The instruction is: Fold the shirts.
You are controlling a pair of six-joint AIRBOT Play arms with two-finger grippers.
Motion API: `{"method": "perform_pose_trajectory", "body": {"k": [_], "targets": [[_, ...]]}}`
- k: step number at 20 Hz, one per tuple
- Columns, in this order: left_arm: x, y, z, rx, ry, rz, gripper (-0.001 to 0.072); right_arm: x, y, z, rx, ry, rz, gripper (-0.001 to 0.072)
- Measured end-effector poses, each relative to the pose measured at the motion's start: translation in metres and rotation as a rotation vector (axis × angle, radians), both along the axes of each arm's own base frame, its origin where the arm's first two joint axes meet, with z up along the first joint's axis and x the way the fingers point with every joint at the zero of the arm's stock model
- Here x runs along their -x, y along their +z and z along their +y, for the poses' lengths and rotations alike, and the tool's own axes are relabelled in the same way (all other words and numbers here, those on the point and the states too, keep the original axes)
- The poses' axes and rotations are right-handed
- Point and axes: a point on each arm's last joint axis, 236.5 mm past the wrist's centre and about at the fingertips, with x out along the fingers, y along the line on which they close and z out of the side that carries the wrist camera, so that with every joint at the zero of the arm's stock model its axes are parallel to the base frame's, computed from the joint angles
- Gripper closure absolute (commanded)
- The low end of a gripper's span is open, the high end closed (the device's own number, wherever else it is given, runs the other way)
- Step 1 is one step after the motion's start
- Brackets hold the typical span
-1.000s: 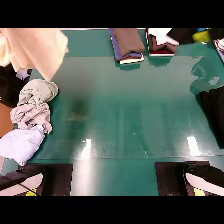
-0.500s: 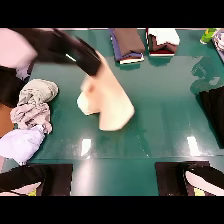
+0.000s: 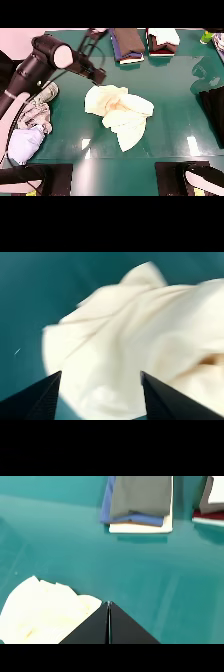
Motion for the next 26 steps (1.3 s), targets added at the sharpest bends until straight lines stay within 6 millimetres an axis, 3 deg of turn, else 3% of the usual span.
{"method": "perform_pose_trajectory", "body": {"k": [2,5,9,12,13,15,16,20,22,24,25,26], "targets": [[-0.018,-0.037,0.036,-0.033,0.100,0.102,0.0119,0.000,-0.010,0.000,-0.002,-0.003,0.013,0.0688],[-0.030,-0.096,0.058,-0.058,0.174,0.249,0.0119,-0.001,-0.031,0.000,-0.003,-0.008,0.048,0.0688],[-0.035,-0.161,0.066,-0.068,0.224,0.389,0.0118,-0.001,-0.064,-0.001,0.003,-0.012,0.114,0.0688],[-0.031,-0.189,0.056,-0.033,0.233,0.463,0.0121,-0.001,-0.079,-0.001,0.006,-0.014,0.145,0.0688],[-0.032,-0.194,0.053,-0.018,0.236,0.475,0.0228,-0.002,-0.083,-0.001,0.006,-0.015,0.152,0.0688],[-0.030,-0.200,0.049,0.001,0.239,0.497,0.0625,-0.002,-0.086,-0.001,0.006,-0.016,0.157,0.0688],[-0.030,-0.202,0.047,0.006,0.239,0.502,0.0681,-0.002,-0.087,-0.001,0.006,-0.016,0.159,0.0688],[-0.034,-0.196,0.048,0.006,0.237,0.483,0.0681,0.006,-0.102,-0.003,0.028,-0.012,0.223,0.0687],[-0.043,-0.179,0.051,0.002,0.233,0.432,0.0681,0.019,-0.130,-0.006,0.058,-0.007,0.326,0.0688],[-0.051,-0.160,0.056,-0.007,0.233,0.377,0.0681,0.037,-0.170,-0.010,0.075,-0.015,0.456,0.0686],[-0.054,-0.153,0.058,-0.009,0.233,0.352,0.0681,0.049,-0.194,-0.012,0.077,-0.025,0.528,0.0617],[-0.055,-0.148,0.060,-0.014,0.231,0.339,0.0681,0.060,-0.219,-0.013,0.077,-0.036,0.598,0.0340]]}}
